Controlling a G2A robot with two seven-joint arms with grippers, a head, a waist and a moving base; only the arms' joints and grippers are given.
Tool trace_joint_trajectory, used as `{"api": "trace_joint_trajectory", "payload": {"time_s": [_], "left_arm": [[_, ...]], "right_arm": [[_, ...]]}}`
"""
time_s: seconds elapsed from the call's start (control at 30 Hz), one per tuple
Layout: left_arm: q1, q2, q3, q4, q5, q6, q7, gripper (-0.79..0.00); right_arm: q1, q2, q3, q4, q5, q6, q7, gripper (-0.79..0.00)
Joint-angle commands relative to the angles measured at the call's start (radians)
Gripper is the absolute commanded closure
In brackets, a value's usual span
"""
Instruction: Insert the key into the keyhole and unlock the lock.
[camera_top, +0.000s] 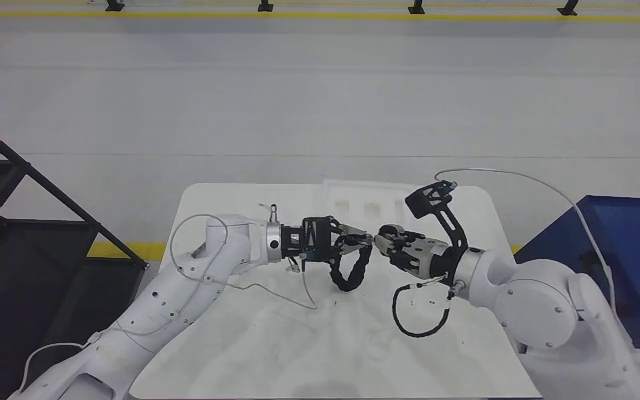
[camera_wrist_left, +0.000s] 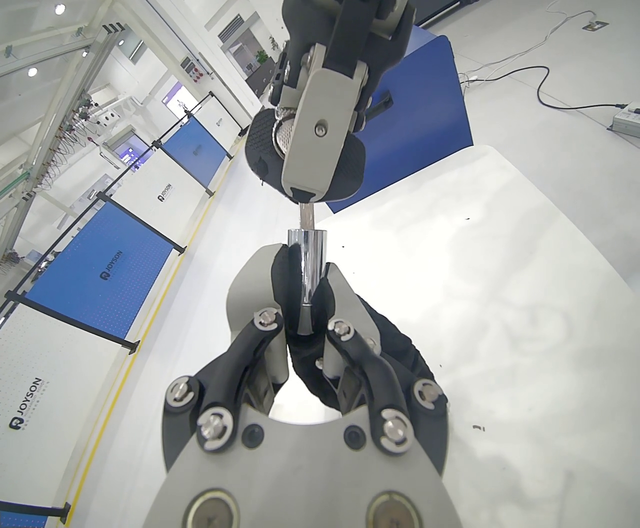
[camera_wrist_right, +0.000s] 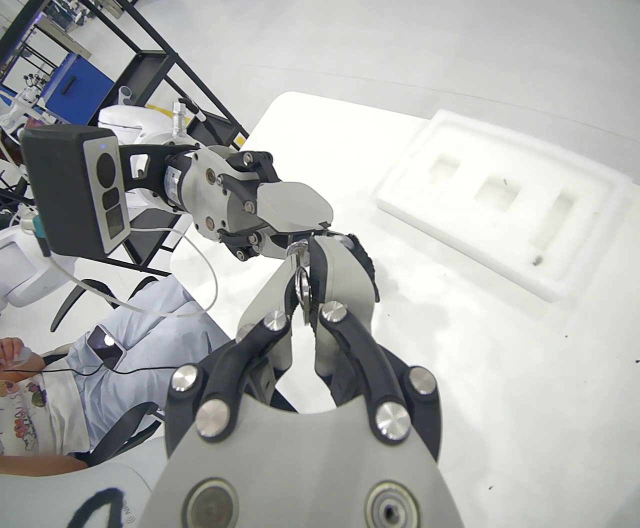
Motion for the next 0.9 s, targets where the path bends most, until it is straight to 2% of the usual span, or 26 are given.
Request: {"api": "trace_joint_trajectory", "payload": {"time_s": [0.0, 0.23, 0.27, 0.3, 0.37, 0.6, 0.87], "left_arm": [[0.001, -0.001, -0.001, -0.001, 0.000, -0.002, 0.000, 0.000], [0.004, -0.006, -0.003, 0.003, -0.001, -0.014, -0.003, 0.000], [0.004, -0.007, -0.002, 0.007, -0.005, -0.017, -0.005, 0.000], [0.004, -0.008, -0.003, 0.010, -0.008, -0.020, -0.007, 0.000], [0.003, -0.011, -0.003, 0.017, -0.016, -0.027, -0.009, 0.000], [-0.002, -0.016, -0.009, 0.058, -0.054, -0.062, -0.006, 0.000], [-0.011, -0.019, -0.040, 0.119, -0.188, -0.169, -0.060, 0.000]], "right_arm": [[0.003, -0.001, -0.004, 0.006, -0.001, 0.002, -0.001, 0.000], [0.015, -0.003, -0.017, 0.026, 0.003, 0.003, -0.005, 0.000], [0.018, -0.004, -0.017, 0.028, 0.005, 0.003, -0.005, -0.034], [0.020, -0.004, -0.018, 0.030, 0.006, 0.002, -0.004, -0.203], [0.024, -0.004, -0.017, 0.032, 0.012, 0.004, -0.004, -0.785], [0.027, -0.004, 0.000, 0.034, 0.042, -0.030, -0.001, -0.785], [0.044, 0.009, 0.005, 0.043, 0.027, -0.232, 0.114, -0.785]]}}
